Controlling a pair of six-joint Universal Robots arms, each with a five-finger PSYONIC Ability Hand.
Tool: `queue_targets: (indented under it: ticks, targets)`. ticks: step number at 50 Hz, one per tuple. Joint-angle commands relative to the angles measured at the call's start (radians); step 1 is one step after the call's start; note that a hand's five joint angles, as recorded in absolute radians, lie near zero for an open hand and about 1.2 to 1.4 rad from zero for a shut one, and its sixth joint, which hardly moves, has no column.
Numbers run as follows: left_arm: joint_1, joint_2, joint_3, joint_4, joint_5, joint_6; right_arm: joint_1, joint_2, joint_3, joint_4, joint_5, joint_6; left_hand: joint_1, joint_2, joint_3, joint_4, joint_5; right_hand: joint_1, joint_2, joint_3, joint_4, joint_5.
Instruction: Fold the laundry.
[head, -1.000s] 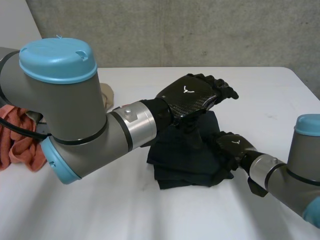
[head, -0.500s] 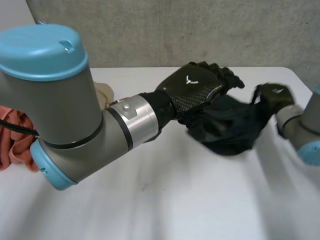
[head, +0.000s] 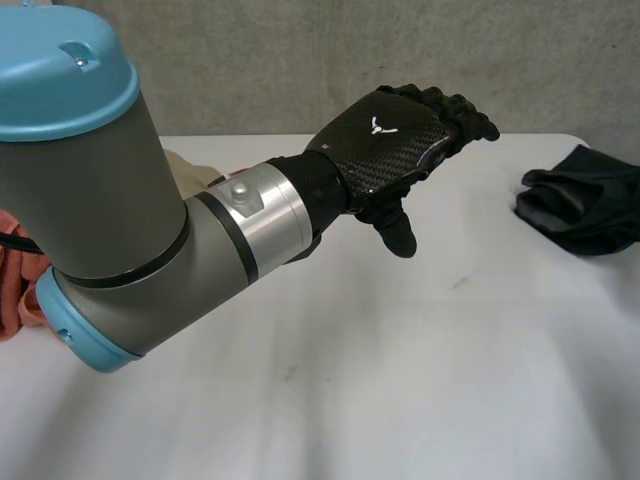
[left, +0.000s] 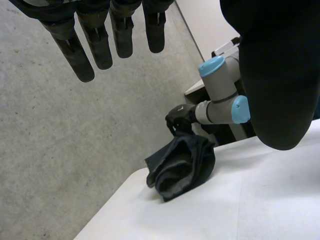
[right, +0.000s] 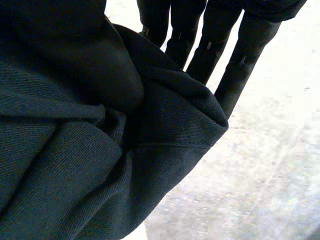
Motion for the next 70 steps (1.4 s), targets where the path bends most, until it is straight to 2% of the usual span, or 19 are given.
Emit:
queue_targets:
  ticks: [1, 9, 13, 16, 19, 20, 30, 36, 42, 45, 49, 50, 53, 54, 58, 61, 62, 66, 70]
  targets:
    - [-0.001, -0.003, 0.001, 0.028, -0.001, -0.002, -0.032, 0.037, -0.029, -0.005, 0.032, 0.003, 0.002, 0.002, -0.007, 0.003, 0.013, 0.299, 0.226, 0.217, 0.2, 0.226]
    - [-0.001, -0.012, 0.005, 0.044, -0.002, -0.006, -0.057, 0.039, 0.009, 0.058, 0.084, 0.129, 0.002, 0.002, -0.007, 0.003, 0.013, 0.299, 0.226, 0.217, 0.2, 0.226]
    - [-0.002, -0.016, 0.005, 0.044, -0.002, -0.006, -0.071, 0.011, 0.035, 0.15, 0.072, 0.265, 0.005, 0.005, -0.004, 0.006, 0.015, 0.299, 0.226, 0.217, 0.2, 0.226]
    - [-0.002, -0.016, 0.005, 0.044, -0.002, -0.006, -0.074, -0.021, 0.069, 0.167, 0.041, 0.272, 0.005, 0.005, -0.004, 0.006, 0.015, 0.299, 0.226, 0.217, 0.2, 0.226]
    - [-0.002, -0.016, 0.007, 0.044, -0.002, -0.006, -0.077, -0.071, 0.15, 0.169, 0.02, 0.272, 0.005, 0.005, -0.004, 0.006, 0.015, -0.894, -0.967, -0.976, -0.993, -0.967]
    - [-0.002, -0.016, 0.007, 0.044, -0.002, -0.006, -0.078, -0.085, 0.173, 0.17, 0.015, 0.272, 0.002, 0.002, -0.007, 0.003, 0.013, -0.923, -0.996, -1.005, -1.021, -0.995]
    - [-0.028, -0.01, 0.005, 0.043, -0.002, -0.004, -0.144, -0.253, 0.391, 0.23, -0.043, 0.249, 0.002, 0.002, -0.007, 0.003, 0.013, -0.923, -0.996, -1.005, -1.021, -0.995]
    - [-0.039, -0.004, 0.005, 0.044, -0.002, -0.004, -0.167, -0.377, 0.479, 0.183, 0.013, 0.026, -0.001, -0.001, -0.01, 0.0, 0.01, -0.923, -0.996, -1.005, -1.021, -0.995]
    - [-0.038, 0.005, 0.009, 0.046, -0.004, -0.004, -0.15, -0.538, 0.615, 0.006, 0.069, -0.173, -0.004, -0.004, -0.013, -0.003, 0.007, -0.923, -0.996, -1.005, -1.021, -0.995]
    - [-0.036, 0.011, 0.016, 0.051, -0.021, -0.006, -0.089, -0.631, 0.741, -0.116, 0.002, -0.235, -0.004, -0.004, -0.013, -0.003, 0.007, -0.923, -0.996, -1.005, -1.021, -0.995]
    - [-0.028, 0.022, 0.024, 0.069, -0.094, -0.001, 0.032, -0.746, 0.914, -0.255, -0.175, -0.279, -0.004, -0.004, -0.013, -0.003, 0.007, -0.923, -0.996, -1.005, -1.021, -0.995]
    - [-0.019, 0.03, 0.033, 0.081, -0.147, 0.001, 0.07, -0.789, 0.992, -0.293, -0.248, -0.3, -0.004, -0.004, -0.013, -0.003, 0.007, -0.923, -0.996, -1.005, -1.021, -0.995]
    - [0.022, 0.053, 0.054, 0.094, -0.247, 0.007, 0.122, -0.852, 1.112, -0.338, -0.348, -0.356, -0.004, -0.004, -0.013, -0.003, 0.007, -0.923, -0.996, -1.005, -1.021, -0.995]
    - [0.08, 0.063, 0.065, 0.095, -0.315, 0.019, 0.151, -0.88, 1.173, -0.341, -0.398, -0.415, -0.004, -0.004, -0.013, -0.003, 0.007, -0.923, -0.996, -1.005, -1.021, -0.995]
    - [0.276, 0.065, 0.055, 0.089, -0.448, 0.136, 0.236, -0.908, 1.296, -0.303, -0.448, -0.591, -0.007, -0.007, -0.016, -0.006, 0.004, -0.923, -0.996, -1.005, -1.021, -0.995]
    - [0.375, 0.044, 0.038, 0.084, -0.49, 0.278, 0.285, -0.908, 1.342, -0.263, -0.44, -0.682, -0.01, -0.01, -0.019, -0.009, 0.001, -0.923, -0.996, -1.005, -1.021, -0.995]
    - [0.43, 0.007, 0.027, 0.086, -0.505, 0.385, 0.308, -0.908, 1.362, -0.234, -0.428, -0.727, -0.01, -0.01, -0.019, -0.009, 0.001, -0.923, -0.996, -1.005, -1.021, -0.995]
    - [0.534, -0.139, 0.033, 0.121, -0.508, 0.603, 0.33, -0.905, 1.414, -0.192, -0.39, -0.762, -0.016, -0.016, -0.025, -0.014, -0.005, -0.923, -0.996, -1.005, -1.021, -0.995]
    - [0.627, -0.3, 0.054, 0.218, -0.464, 0.665, 0.328, -0.908, 1.444, -0.183, -0.362, -0.764, -0.019, -0.019, -0.028, -0.017, -0.008, -0.923, -0.996, -1.005, -1.021, -0.995]
